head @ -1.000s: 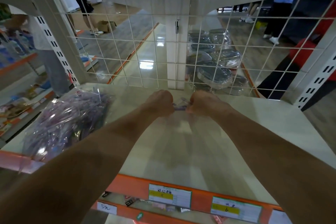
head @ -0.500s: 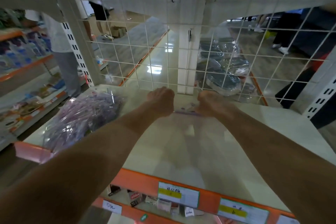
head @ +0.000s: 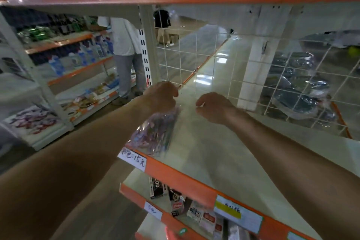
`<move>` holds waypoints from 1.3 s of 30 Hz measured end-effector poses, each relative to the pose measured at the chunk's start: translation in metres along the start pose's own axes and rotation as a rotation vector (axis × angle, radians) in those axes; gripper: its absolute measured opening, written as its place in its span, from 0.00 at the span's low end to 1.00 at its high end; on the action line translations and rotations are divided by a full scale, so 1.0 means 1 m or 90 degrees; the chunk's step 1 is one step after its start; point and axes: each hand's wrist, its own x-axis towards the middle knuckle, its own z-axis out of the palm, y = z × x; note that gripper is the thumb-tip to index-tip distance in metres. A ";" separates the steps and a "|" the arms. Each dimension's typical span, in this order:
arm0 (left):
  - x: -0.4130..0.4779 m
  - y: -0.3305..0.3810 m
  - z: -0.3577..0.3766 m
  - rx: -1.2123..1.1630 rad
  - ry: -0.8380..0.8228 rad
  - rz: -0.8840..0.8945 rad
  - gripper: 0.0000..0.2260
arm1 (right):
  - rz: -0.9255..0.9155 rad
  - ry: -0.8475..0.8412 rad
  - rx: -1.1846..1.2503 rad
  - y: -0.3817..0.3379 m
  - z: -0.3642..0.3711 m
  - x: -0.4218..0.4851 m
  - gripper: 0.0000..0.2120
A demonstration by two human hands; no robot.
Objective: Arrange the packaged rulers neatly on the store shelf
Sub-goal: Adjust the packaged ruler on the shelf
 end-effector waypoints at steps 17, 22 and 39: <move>-0.033 -0.088 -0.023 -0.012 -0.023 -0.098 0.15 | -0.085 -0.001 0.104 -0.071 0.051 0.040 0.19; -0.037 -0.107 -0.019 -0.036 -0.030 -0.134 0.17 | -0.054 -0.007 0.075 -0.078 0.058 0.054 0.17; -0.021 -0.099 0.004 -0.059 -0.090 -0.104 0.20 | 0.079 -0.055 0.350 -0.063 0.055 0.059 0.07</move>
